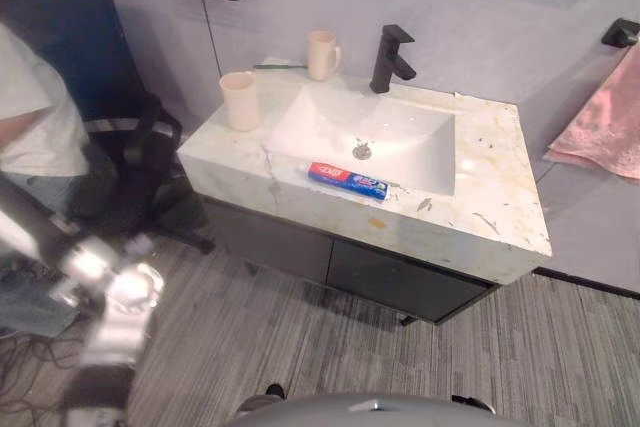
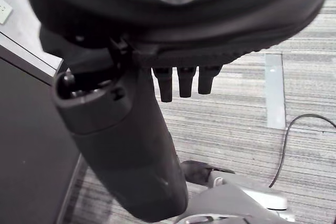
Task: Organize the bathroom.
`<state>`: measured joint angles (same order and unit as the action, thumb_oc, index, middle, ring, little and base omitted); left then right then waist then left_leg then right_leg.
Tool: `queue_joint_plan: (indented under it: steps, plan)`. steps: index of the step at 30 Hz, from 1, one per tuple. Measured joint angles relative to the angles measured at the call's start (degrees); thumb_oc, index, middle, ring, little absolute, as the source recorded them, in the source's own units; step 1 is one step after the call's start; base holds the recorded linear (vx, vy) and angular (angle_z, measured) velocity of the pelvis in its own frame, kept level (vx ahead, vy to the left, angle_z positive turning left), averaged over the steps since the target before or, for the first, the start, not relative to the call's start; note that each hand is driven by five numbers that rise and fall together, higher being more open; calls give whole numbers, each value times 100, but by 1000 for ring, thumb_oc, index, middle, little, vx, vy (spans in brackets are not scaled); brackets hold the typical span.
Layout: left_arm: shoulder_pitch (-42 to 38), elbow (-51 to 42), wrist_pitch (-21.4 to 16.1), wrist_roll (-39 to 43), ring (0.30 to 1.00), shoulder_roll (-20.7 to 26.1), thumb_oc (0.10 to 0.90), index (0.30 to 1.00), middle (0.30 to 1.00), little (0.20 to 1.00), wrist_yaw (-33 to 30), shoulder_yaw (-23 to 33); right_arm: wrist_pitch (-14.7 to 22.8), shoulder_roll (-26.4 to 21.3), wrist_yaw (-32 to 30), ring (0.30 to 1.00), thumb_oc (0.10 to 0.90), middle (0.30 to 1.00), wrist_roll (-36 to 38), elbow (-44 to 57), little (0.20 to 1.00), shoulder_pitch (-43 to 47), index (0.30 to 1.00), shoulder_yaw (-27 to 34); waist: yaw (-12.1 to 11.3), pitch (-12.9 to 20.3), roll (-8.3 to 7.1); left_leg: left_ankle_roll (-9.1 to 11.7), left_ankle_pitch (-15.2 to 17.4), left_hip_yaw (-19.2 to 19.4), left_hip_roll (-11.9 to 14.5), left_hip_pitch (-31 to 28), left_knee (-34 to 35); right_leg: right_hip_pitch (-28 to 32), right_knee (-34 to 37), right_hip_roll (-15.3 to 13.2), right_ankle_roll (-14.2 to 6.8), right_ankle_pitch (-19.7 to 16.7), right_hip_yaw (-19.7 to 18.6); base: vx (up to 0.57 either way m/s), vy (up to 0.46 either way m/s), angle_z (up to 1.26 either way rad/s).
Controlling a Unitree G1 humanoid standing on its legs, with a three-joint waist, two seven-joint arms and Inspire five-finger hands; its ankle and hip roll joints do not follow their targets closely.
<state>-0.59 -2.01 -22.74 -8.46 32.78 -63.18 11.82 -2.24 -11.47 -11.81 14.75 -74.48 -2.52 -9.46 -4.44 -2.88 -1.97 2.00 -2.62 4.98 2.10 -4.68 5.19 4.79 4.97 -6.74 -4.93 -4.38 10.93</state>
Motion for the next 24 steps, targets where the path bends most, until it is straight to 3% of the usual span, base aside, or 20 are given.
queue_joint_plan:
  steps: [3, 8, 10, 11, 13, 14, 16, 18, 19, 22, 24]
  plan:
    - [-442, -610, 417, -19, 900, 577, 800, 900, 900, 900, 630, 107, 11, -18, -5, 900, 800, 900, -1, -40, 900, -88, 900, -7, -7, 27, 18, 16, -25, -14, -31, -21, 1, 33, 0, -26, -15, -9, 1, 5, 8, 3]
    - [-1453, -677, 1691, 815, 900, 1881, 800, 900, 900, 900, 2649, -435, -99, -30, 21, 900, 800, 900, -40, -106, 900, 47, 900, -18, 178, 169, 79, 14, -20, 62, -47, -44, 3, 21, 0, -48, -46, -28, -81, -5, 21, -9]
    - [-1643, -662, 2200, 1107, 900, 2207, 800, 900, 900, 900, 3446, -777, -135, -66, 29, 900, 800, 900, -48, -107, 900, 53, 900, -27, 260, 244, 169, 8, 18, 166, -55, -87, 4, 9, 1, -56, -63, -41, -185, -9, 41, -21]
    - [-2103, -424, 2555, 1428, 900, 2618, 800, 900, 900, 900, 4177, -1388, -212, -93, 62, 900, 800, 900, -61, -112, 900, 51, 900, -32, 300, 286, 180, 3, 10, 177, -59, -94, 4, 12, 0, -59, -71, -48, -193, -10, 25, -10]
    - [-2514, -154, 2876, 1740, 900, 3071, 800, 900, 900, 900, 5075, -2056, -252, -179, 78, 900, 800, 900, -89, -100, 900, 128, 900, -32, 404, 344, 250, 17, 23, 264, -65, -77, 4, -49, 0, -65, -80, -71, -275, -10, 30, -18]
    - [-2583, -72, 2916, 1739, 900, 3068, 800, 900, 900, 900, 5289, -2196, -255, -215, 87, 900, 800, 900, -92, -100, 900, 143, 900, -32, 449, 356, 296, 12, 20, 293, -71, -74, 5, -71, 0, -69, -83, -83, -312, -3, 34, -21]
    - [-3515, 718, 2892, 1755, 900, 3137, 800, 900, 900, 900, 6154, -3371, -346, -294, 163, 900, 800, 900, -104, -122, 900, 128, 900, -103, 487, 388, 379, -1, 3, 315, -74, -78, 4, -77, -1, -64, -81, -99, -339, 7, 28, -10]
    - [-3749, 1120, 2892, 1721, 900, 3133, 800, 900, 900, 900, 6723, -3753, -372, -339, 189, 900, 800, 900, -108, -120, 900, 184, 900, -192, 630, 432, 453, 10, 14, 366, -63, -77, 4, -108, -1, -55, -80, -99, -389, 17, 16, -14]
    - [-4100, 1375, 2882, 1718, 900, 3134, 800, 900, 900, 900, 7058, -4227, -377, -372, 240, 900, 800, 900, -107, -122, 900, 192, 900, -203, 646, 441, 469, 13, 16, 412, -52, -75, 4, -136, -1, -36, -71, -108, -434, 35, 11, -18]
    - [-4800, 2046, 2521, 1692, 900, 3124, 800, 900, 900, 900, 7651, -5220, -420, -422, 285, 900, 800, 900, -108, -213, 900, 306, 900, -240, 752, 443, 476, 15, 16, 464, -36, -78, 3, -161, -5, -17, -59, -118, -481, 22, 5, -11]
    - [-4996, 2440, 2300, 1675, 900, 3121, 800, 900, 900, 900, 7896, -5502, -424, -434, 295, 900, 800, 900, -108, -223, 900, 371, 900, -246, 830, 446, 481, 15, 16, 492, -35, -82, 3, -173, -15, -14, -55, -121, -506, 18, 1, -6]
